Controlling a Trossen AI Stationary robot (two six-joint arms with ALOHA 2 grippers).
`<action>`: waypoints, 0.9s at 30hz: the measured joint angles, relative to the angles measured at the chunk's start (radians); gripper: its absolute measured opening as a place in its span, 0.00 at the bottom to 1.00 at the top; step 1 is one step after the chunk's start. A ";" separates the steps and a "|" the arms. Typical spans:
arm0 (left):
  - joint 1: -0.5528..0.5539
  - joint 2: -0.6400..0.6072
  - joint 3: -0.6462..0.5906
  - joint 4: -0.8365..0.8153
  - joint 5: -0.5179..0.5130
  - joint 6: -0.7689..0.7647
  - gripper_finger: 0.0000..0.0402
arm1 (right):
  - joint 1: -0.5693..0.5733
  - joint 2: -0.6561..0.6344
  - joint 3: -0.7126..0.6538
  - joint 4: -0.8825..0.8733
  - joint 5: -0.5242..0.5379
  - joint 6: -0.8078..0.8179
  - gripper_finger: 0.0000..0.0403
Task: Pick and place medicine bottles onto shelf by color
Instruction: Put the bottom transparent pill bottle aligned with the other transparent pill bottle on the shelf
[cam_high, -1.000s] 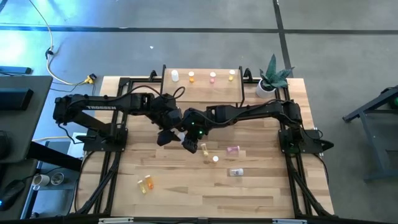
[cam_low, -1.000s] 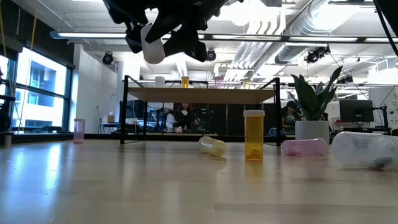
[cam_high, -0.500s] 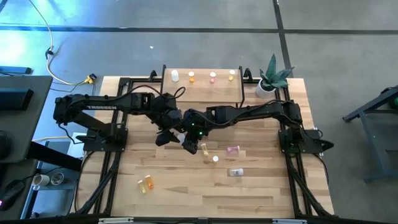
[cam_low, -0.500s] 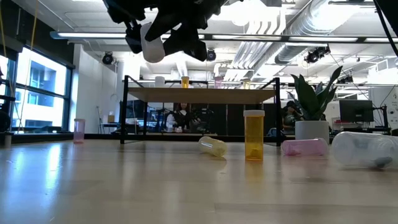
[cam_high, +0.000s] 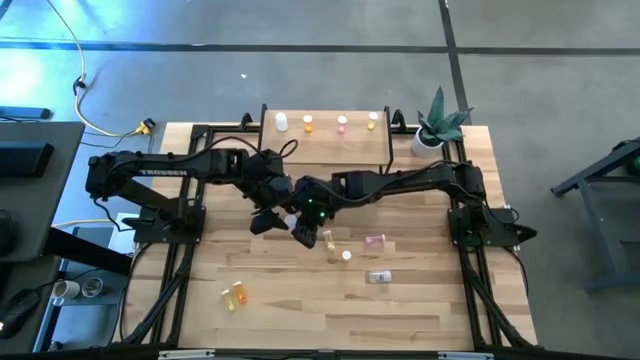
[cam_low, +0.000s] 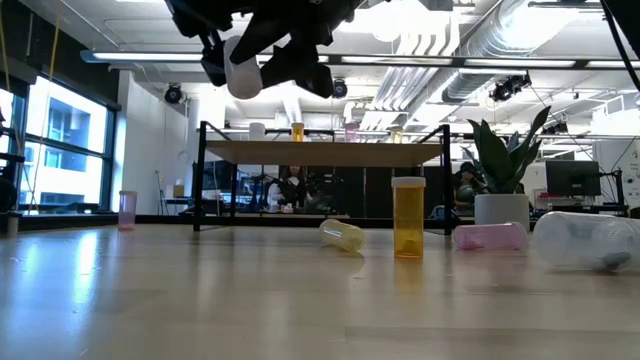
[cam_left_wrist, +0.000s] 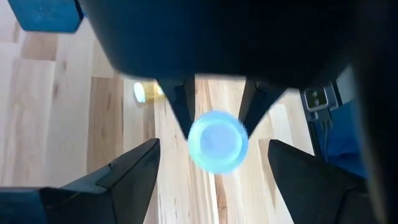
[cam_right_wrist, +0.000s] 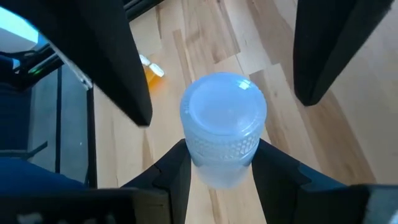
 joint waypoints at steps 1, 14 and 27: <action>-0.004 -0.001 0.000 -0.016 0.000 0.012 0.72 | 0.001 0.000 0.000 0.000 -0.009 -0.003 0.33; -0.026 -0.011 -0.001 -0.056 0.001 0.090 0.72 | 0.048 0.000 0.000 0.016 0.008 0.003 0.33; -0.027 -0.110 -0.003 -0.160 -0.116 0.076 0.72 | 0.098 -0.051 0.002 0.009 0.115 0.051 0.33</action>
